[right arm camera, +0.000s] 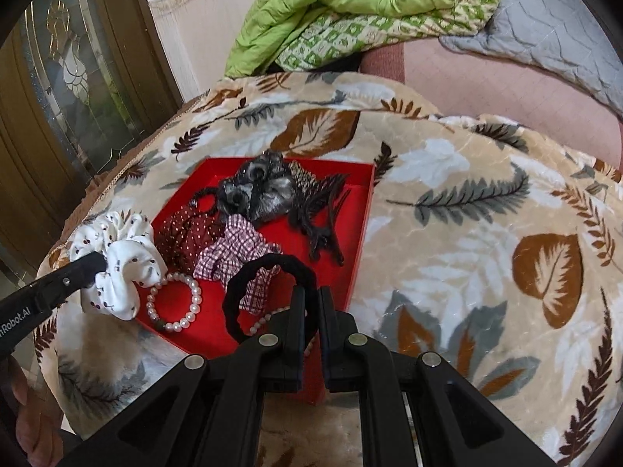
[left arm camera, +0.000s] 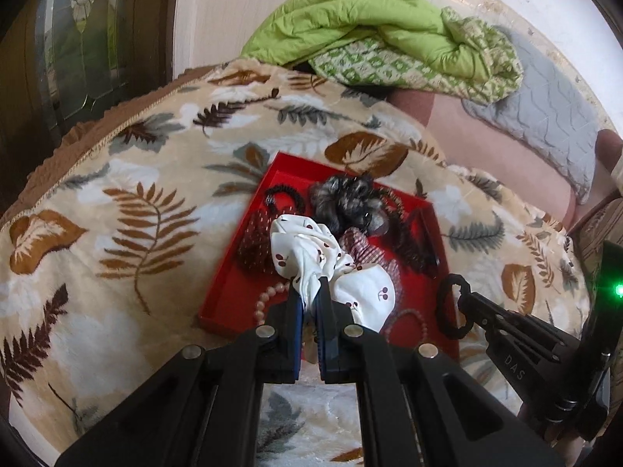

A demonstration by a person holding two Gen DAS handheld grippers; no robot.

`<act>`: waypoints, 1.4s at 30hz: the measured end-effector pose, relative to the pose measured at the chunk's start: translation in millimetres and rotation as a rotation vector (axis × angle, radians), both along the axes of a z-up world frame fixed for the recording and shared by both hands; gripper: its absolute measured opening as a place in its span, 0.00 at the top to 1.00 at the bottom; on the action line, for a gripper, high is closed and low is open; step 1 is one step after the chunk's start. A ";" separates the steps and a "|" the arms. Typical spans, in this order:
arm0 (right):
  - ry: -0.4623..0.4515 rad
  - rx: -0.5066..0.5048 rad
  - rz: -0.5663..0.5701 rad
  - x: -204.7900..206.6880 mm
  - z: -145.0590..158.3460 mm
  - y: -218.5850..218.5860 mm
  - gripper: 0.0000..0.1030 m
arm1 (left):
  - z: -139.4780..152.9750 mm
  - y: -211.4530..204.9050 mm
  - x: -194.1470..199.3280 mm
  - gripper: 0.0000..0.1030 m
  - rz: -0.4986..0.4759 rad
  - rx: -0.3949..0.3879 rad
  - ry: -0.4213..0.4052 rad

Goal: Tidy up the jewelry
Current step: 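Carry the black hair tie and white scrunchie over the red tray, then lower both items into the tray and open both tools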

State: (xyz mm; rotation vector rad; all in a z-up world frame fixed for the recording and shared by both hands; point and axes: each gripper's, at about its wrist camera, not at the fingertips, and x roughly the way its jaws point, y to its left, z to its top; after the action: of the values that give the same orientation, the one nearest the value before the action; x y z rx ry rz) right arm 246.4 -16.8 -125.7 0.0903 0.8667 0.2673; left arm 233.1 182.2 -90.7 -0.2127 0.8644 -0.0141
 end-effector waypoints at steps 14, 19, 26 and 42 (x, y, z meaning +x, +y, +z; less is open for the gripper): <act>0.018 -0.056 -0.013 28.9 -20.8 7.2 0.93 | -16.9 -2.1 16.9 0.95 0.024 0.040 0.047; 0.006 -0.121 -0.038 33.6 -24.8 11.6 0.93 | -20.3 -3.0 19.1 0.95 0.027 0.057 0.057; 0.003 -0.148 -0.019 33.7 -28.3 20.0 0.93 | -26.1 -2.7 22.7 0.95 0.036 0.069 0.076; 0.015 -0.145 -0.001 39.3 -34.2 22.0 0.93 | -42.7 -3.6 31.8 0.94 0.044 0.091 0.130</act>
State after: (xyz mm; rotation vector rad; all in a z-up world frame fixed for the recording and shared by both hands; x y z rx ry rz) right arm 285.7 5.3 -159.9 -0.0424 0.8979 0.2021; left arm 264.9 178.6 -133.4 -0.1485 0.9874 0.0810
